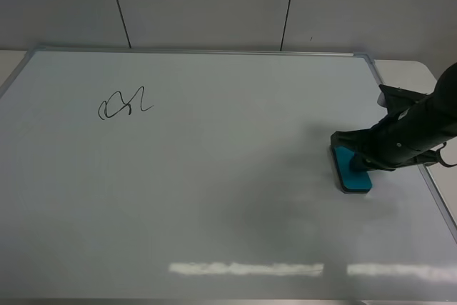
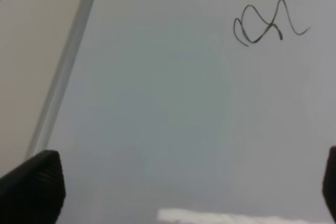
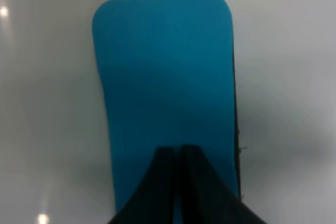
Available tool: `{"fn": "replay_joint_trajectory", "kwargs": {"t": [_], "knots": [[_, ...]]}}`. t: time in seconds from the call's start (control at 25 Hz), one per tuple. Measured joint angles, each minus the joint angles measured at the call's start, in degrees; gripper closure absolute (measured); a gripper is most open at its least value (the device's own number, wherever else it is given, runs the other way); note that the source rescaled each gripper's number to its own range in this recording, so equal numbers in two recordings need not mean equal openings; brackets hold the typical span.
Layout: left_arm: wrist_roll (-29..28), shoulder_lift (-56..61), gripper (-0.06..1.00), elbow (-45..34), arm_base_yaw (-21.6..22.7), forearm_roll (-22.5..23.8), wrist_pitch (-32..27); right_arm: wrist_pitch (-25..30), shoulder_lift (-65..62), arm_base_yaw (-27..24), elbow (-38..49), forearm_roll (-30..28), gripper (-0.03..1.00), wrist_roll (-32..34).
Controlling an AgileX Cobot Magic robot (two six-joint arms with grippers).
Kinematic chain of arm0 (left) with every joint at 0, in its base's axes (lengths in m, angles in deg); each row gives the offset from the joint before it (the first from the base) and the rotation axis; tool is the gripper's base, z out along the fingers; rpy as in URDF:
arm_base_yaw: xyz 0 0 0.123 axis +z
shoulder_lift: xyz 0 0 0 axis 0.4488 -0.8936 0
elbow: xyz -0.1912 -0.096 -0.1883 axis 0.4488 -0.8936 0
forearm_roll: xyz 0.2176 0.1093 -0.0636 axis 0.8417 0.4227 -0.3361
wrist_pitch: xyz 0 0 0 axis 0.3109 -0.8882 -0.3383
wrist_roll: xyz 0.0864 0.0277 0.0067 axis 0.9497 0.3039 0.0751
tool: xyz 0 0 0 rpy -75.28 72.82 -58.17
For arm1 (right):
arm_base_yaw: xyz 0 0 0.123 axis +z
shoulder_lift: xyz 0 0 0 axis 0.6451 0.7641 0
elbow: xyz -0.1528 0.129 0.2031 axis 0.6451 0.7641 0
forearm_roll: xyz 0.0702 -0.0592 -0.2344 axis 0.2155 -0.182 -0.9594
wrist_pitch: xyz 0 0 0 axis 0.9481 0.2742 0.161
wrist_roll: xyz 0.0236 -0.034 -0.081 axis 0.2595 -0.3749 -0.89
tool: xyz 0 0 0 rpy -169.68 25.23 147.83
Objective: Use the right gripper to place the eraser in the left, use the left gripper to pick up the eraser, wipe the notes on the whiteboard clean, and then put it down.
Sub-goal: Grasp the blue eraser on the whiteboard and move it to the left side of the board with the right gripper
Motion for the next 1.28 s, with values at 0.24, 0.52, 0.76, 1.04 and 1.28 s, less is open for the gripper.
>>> {"fn": "replay_joint_trajectory", "kwargs": {"t": [0.24,0.52,0.76,1.04,1.28], "knots": [[0.00,0.00,-0.06,0.00,0.00,0.00,0.00,-2.11,1.65,10.05,-2.03,6.03,0.97,1.72],[0.00,0.00,-0.06,0.00,0.00,0.00,0.00,-0.15,7.85,22.65,-11.02,7.94,0.97,6.42],[0.00,0.00,-0.06,0.00,0.00,0.00,0.00,6.25,20.88,34.44,-31.41,8.54,0.97,12.33],[0.00,0.00,-0.06,0.00,0.00,0.00,0.00,12.85,32.72,42.10,-52.06,8.36,0.97,18.74],[0.00,0.00,-0.06,0.00,0.00,0.00,0.00,13.88,38.77,46.47,-63.95,2.24,0.97,28.86]]}}
